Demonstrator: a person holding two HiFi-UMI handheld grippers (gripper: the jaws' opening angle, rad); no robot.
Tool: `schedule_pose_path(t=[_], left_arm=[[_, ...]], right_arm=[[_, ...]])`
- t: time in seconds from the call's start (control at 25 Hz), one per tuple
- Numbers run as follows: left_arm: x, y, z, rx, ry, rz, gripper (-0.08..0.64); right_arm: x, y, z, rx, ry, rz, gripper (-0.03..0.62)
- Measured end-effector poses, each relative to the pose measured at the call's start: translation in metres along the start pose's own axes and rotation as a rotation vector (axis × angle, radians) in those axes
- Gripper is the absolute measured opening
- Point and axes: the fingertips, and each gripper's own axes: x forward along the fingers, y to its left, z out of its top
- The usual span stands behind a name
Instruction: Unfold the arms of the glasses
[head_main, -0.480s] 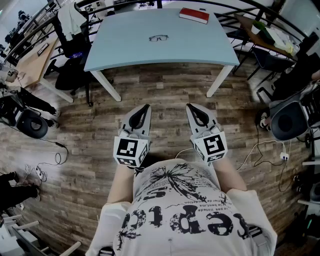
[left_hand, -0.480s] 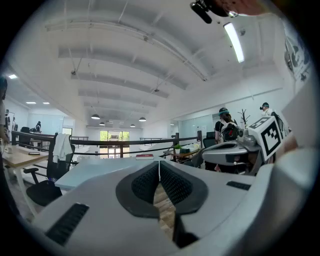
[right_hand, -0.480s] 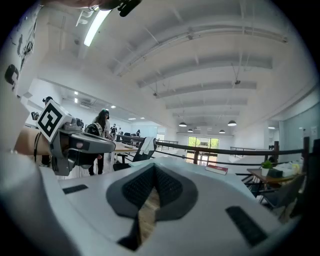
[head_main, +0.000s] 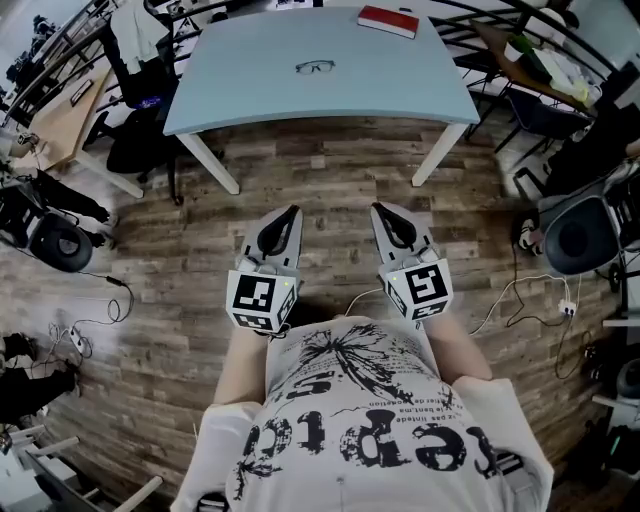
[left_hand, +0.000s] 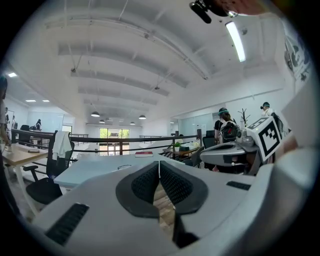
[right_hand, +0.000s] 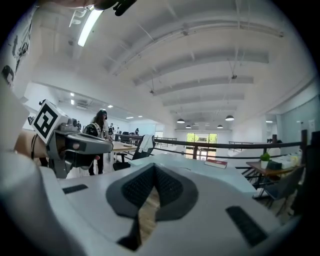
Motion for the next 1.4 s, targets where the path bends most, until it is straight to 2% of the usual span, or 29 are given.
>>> schedule_pose_path(t=[0.36,0.68,0.88,1.08,1.4], left_arm=[[0.018,0.015,-0.016,0.024,0.053,-0.005,0.023],[0.075,0.067,-0.017,0.026,0.021,-0.039,0.023],[0.138,0.117,-0.014,0.011,0.020,-0.083,0.023],[0.214,0.187,-0.007,-0.021,0.022,-0.135,0.023],[0.344,0.303,0.040,0.019,-0.007,-0.207,0.023]], right_arm=[[0.020,-0.010,-0.021,0.042,0.029,-0.021,0.011],[0.087,-0.030,-0.025,0.008,0.022,-0.030,0.011],[0.157,-0.060,-0.024,-0.004,0.051,-0.066,0.011],[0.247,-0.093,-0.015,-0.043,0.094,-0.105,0.011],[0.390,-0.158,0.011,-0.058,0.116,-0.169,0.011]])
